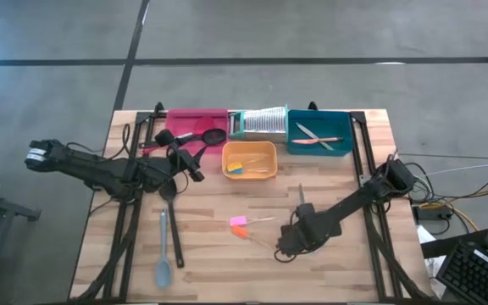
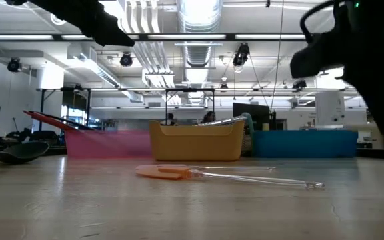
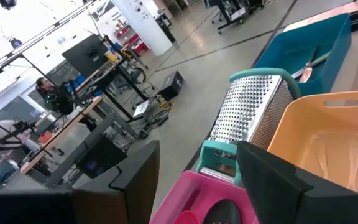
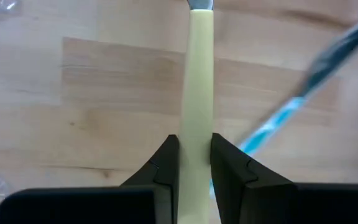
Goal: Pick & Place Kitchen Items
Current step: Put the yellow knife into the blue bin
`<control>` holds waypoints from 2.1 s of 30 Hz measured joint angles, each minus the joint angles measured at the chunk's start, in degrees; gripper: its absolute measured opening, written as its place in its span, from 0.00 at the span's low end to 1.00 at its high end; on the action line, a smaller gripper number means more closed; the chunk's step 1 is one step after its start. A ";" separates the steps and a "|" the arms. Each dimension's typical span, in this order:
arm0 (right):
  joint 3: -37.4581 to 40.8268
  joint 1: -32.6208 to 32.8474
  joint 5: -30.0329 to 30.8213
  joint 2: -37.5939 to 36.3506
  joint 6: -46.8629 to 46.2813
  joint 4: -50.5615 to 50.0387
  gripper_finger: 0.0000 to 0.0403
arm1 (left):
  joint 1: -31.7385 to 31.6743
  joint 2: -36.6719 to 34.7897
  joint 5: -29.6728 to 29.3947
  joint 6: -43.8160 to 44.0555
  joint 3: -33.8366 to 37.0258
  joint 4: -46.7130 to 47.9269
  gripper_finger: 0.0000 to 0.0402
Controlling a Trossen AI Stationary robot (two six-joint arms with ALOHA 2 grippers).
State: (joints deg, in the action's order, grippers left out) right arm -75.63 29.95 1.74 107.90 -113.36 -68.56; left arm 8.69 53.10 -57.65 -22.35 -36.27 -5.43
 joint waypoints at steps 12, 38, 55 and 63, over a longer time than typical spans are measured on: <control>-11.65 0.57 5.76 -1.29 0.54 -20.33 0.12 | 0.02 0.00 0.00 0.00 0.00 -0.02 0.54; -4.08 -14.74 26.82 -19.25 40.94 -21.44 0.12 | 0.01 0.00 -0.02 -0.15 -0.01 1.14 0.54; 3.62 -35.79 29.70 -30.73 72.19 -21.48 0.12 | 0.00 0.00 -0.03 -0.17 -0.02 1.29 0.54; 7.21 -45.37 29.18 -31.02 86.58 -21.43 0.12 | 0.01 0.00 -0.04 -0.17 -0.02 1.31 0.54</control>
State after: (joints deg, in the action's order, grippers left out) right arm -68.41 -15.42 30.91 76.88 -26.78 -89.99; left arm 8.70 53.10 -57.69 -22.52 -36.29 -4.12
